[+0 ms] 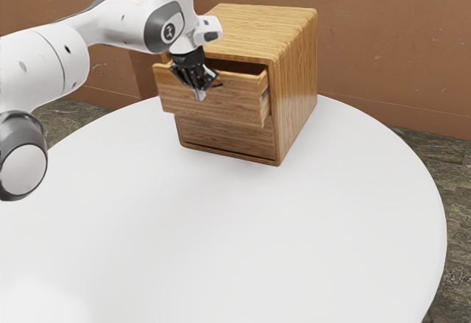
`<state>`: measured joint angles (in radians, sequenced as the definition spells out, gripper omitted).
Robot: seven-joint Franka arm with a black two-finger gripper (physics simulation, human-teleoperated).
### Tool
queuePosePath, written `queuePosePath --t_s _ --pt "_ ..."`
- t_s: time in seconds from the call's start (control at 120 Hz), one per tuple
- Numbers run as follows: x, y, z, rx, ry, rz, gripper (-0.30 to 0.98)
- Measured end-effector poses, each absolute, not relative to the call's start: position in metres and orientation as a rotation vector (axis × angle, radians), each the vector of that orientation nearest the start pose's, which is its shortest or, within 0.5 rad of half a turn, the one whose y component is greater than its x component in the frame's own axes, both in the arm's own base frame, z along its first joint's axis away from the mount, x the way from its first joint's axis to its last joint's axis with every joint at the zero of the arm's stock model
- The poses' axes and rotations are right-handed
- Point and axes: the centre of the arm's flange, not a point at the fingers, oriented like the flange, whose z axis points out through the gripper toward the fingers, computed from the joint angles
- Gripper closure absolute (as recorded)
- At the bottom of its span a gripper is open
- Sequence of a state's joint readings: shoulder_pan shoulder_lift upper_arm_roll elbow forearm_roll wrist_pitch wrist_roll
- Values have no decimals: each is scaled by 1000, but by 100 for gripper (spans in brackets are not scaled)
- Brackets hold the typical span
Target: Push the drawer handle with one arm to close the drawer
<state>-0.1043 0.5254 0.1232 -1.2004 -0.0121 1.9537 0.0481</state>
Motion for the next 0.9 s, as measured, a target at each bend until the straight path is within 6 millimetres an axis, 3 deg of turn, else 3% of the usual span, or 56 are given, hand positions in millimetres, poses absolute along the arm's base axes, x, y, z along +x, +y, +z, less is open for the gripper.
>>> queuePosePath --t_s 0.367,0.517,0.9 --pt "753 -12 502 -3064 114 -383 78" --pt "763 -3 500 -3066 114 -409 78" --pt "777 -8 507 -3059 181 -486 78"
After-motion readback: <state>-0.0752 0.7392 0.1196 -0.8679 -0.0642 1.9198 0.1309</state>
